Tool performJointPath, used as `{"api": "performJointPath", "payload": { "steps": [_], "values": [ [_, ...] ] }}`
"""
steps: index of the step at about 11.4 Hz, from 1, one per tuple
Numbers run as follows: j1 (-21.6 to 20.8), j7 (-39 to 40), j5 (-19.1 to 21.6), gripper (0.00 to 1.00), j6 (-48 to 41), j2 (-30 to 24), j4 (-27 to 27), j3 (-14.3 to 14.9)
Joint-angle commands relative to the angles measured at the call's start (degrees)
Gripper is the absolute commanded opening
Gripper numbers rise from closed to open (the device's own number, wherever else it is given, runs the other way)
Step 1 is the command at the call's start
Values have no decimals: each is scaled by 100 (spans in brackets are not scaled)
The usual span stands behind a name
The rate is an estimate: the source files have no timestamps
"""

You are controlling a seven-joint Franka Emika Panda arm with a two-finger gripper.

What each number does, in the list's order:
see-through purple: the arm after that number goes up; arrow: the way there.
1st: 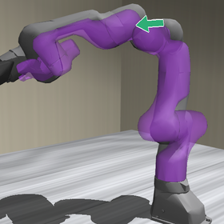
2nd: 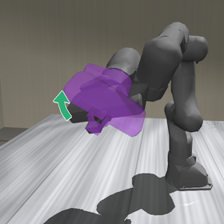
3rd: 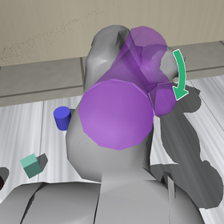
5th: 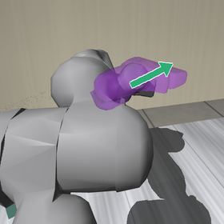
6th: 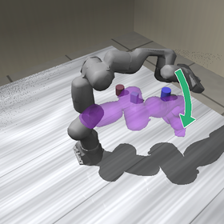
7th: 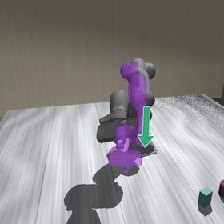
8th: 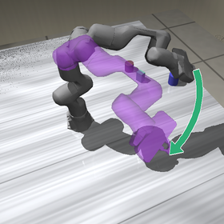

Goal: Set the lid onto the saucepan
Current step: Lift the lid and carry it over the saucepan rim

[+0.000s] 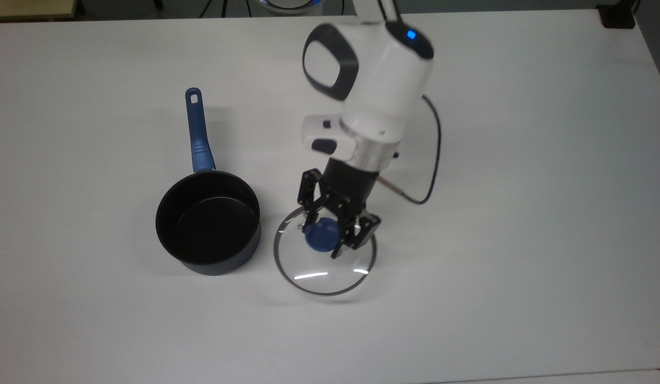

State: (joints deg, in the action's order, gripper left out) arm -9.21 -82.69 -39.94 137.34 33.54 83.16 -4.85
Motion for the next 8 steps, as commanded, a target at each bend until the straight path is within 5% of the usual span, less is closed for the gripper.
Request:
{"api": "performJointPath", "payload": {
  "steps": [1,4,8],
  "values": [
    [68,445,424,34,-277,-601,112,-235],
    [331,2354,1888,34,-864,-1163,104,-236],
    [1007,5728,3025,39,-2261,-1315,-370,-227]
  ]
}}
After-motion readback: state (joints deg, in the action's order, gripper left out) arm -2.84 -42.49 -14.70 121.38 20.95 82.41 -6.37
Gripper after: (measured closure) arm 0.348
